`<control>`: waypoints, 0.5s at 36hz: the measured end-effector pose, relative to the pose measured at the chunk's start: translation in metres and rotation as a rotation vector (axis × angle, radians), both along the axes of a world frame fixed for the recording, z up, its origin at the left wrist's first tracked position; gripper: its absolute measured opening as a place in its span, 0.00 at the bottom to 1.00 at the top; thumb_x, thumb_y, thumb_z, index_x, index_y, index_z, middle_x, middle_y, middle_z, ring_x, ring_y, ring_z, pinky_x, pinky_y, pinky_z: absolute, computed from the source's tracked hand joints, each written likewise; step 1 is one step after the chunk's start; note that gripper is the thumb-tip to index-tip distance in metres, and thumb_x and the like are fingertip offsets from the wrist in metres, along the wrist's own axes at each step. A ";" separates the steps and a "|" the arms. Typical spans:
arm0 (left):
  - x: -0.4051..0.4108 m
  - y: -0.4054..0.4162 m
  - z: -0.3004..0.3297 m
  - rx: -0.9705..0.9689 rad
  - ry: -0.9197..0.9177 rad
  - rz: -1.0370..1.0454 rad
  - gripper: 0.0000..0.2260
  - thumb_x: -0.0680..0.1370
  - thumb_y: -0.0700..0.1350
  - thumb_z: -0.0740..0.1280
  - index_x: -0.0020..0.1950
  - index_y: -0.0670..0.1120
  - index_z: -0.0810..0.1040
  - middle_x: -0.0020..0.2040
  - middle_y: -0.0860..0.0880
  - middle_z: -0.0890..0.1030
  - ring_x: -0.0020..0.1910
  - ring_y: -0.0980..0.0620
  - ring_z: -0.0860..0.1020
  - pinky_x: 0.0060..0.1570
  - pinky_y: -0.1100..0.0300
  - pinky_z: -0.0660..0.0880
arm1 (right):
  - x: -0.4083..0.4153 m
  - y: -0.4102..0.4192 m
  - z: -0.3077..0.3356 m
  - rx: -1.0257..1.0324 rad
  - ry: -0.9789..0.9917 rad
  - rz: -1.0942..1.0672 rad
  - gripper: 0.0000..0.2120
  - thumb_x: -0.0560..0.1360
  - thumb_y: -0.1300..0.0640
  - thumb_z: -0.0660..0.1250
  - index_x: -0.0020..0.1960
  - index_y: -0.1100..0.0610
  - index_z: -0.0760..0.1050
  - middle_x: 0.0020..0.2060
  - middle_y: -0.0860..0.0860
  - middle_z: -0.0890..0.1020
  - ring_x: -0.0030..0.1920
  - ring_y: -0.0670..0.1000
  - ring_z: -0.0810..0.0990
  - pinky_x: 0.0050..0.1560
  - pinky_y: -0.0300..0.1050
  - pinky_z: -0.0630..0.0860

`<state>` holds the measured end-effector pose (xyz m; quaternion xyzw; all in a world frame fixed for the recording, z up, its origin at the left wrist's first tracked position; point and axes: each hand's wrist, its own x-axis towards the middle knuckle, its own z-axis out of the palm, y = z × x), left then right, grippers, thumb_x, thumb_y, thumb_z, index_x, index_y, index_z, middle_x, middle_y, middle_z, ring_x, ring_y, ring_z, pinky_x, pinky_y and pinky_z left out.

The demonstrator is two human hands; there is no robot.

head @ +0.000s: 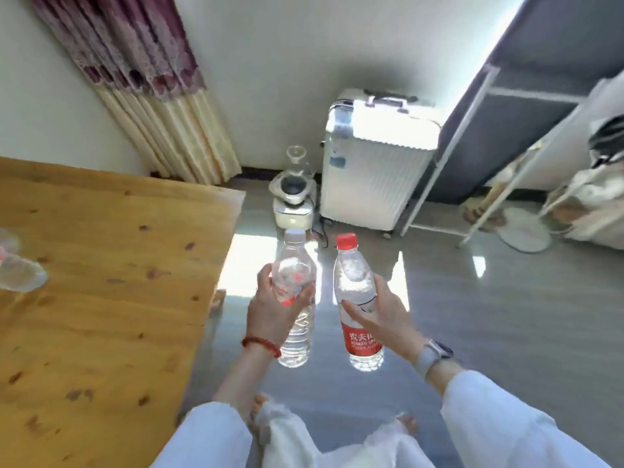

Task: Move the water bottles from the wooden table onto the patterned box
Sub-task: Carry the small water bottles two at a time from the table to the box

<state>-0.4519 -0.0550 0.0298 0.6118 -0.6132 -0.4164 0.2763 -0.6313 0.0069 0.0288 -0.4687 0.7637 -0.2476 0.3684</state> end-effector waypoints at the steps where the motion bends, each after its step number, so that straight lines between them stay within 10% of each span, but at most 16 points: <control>1: -0.026 0.007 0.003 -0.008 -0.004 -0.049 0.33 0.68 0.54 0.73 0.67 0.46 0.63 0.56 0.45 0.77 0.53 0.46 0.77 0.48 0.61 0.69 | -0.024 0.015 0.000 -0.002 -0.013 -0.059 0.29 0.68 0.40 0.68 0.62 0.52 0.65 0.50 0.48 0.79 0.48 0.50 0.78 0.52 0.49 0.76; 18: -0.459 0.165 0.024 -0.054 -0.003 -0.848 0.30 0.67 0.54 0.73 0.64 0.49 0.65 0.49 0.54 0.77 0.45 0.54 0.77 0.45 0.62 0.71 | -0.362 0.295 0.012 -0.071 -0.026 -0.928 0.25 0.67 0.42 0.70 0.58 0.52 0.68 0.51 0.51 0.81 0.53 0.55 0.79 0.52 0.50 0.76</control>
